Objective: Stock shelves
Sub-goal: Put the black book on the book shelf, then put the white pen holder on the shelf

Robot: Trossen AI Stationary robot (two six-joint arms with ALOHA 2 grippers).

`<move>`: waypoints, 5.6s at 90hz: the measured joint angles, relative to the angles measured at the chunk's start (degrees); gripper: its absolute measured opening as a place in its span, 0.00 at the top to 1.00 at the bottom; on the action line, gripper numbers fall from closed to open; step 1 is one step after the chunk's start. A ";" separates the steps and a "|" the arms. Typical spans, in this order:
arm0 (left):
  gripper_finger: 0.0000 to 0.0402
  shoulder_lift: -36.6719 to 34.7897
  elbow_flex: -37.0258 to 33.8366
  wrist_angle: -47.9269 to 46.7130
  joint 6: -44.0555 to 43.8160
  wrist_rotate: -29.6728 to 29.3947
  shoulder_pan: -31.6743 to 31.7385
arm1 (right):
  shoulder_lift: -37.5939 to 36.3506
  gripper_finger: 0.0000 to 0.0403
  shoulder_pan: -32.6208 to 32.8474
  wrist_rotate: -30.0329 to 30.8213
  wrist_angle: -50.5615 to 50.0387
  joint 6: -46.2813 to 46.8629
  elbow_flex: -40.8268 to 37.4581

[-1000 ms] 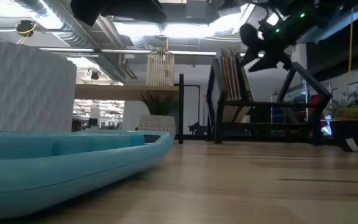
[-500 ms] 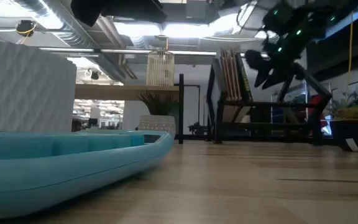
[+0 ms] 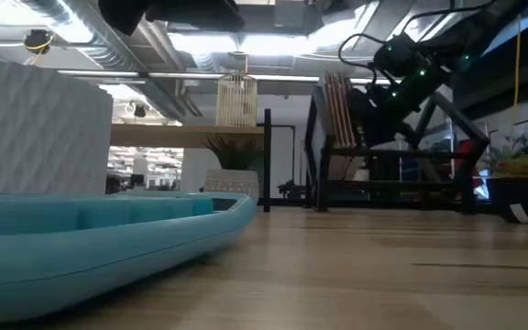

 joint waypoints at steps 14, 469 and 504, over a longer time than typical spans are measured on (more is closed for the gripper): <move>0.67 0.00 0.00 -0.04 0.15 0.00 0.02 | -0.02 0.82 0.00 -0.33 0.17 0.03 0.00; 0.62 -8.65 9.97 -59.25 -40.65 56.46 -5.46 | 18.52 0.82 67.91 47.13 23.67 3.15 0.04; 0.71 -8.61 5.75 -56.24 -43.86 57.86 -2.65 | 18.52 0.82 67.93 47.15 24.16 3.22 0.04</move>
